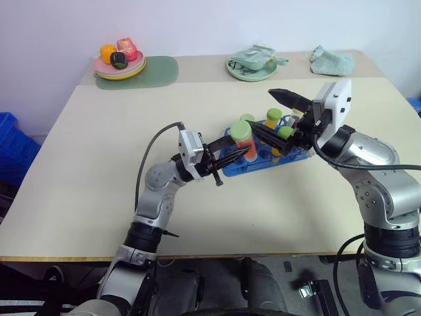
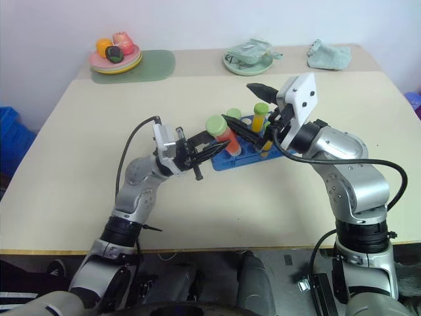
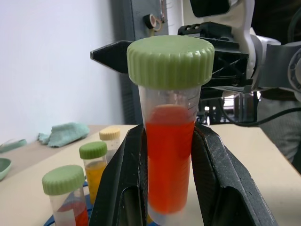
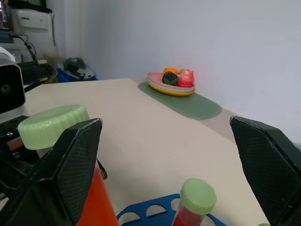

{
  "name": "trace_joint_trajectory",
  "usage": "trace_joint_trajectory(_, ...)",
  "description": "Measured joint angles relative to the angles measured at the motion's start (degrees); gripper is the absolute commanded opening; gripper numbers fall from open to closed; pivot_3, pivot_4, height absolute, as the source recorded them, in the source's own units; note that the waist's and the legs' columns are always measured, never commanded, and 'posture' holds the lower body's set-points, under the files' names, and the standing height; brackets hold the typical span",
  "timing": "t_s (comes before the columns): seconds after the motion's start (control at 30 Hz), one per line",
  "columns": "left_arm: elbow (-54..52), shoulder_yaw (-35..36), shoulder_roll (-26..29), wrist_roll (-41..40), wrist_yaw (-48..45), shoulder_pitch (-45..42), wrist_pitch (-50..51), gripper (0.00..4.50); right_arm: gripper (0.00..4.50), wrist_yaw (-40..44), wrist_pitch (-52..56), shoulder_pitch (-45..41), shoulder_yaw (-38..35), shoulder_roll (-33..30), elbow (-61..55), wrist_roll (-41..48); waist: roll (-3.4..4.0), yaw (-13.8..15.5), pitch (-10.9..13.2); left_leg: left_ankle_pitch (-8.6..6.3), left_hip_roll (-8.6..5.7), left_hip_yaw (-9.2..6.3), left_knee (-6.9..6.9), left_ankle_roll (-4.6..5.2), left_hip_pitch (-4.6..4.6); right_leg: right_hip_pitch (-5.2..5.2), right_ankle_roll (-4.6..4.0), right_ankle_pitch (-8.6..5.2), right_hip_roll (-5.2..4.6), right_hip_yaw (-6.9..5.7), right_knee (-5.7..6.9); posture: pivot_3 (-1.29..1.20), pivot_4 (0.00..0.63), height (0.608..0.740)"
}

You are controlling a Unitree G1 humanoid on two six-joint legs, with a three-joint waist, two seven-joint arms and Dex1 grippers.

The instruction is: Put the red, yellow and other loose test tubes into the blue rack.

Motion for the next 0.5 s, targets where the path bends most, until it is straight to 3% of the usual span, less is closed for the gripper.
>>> trace_joint_trajectory(0.23, 1.37, 0.09, 0.76, 0.69, 0.76, -1.98, 0.61, 0.71, 4.50, 5.37, -3.60, 1.80, -1.30, -5.37, 2.99, -2.06, 0.00, 0.03, 0.00, 0.00, -0.03, 0.06, 0.00, 0.00, 0.00, 0.02, 0.00, 0.00, 0.00, -0.01, -0.02, 0.00, 0.150, 0.740)
trace_joint_trajectory(0.5, 2.86, 0.50, 2.51, 1.06, 1.11, -4.05, 1.40, 0.71, 4.50, 14.58, -3.67, 8.88, -9.59, -13.21, 6.63, 1.59, 0.00, 0.03, 0.00, -0.01, 0.00, 0.06, -0.01, 0.01, 0.00, 0.02, 0.00, 0.00, 0.01, -0.01, -0.04, 0.00, 0.150, 0.740)
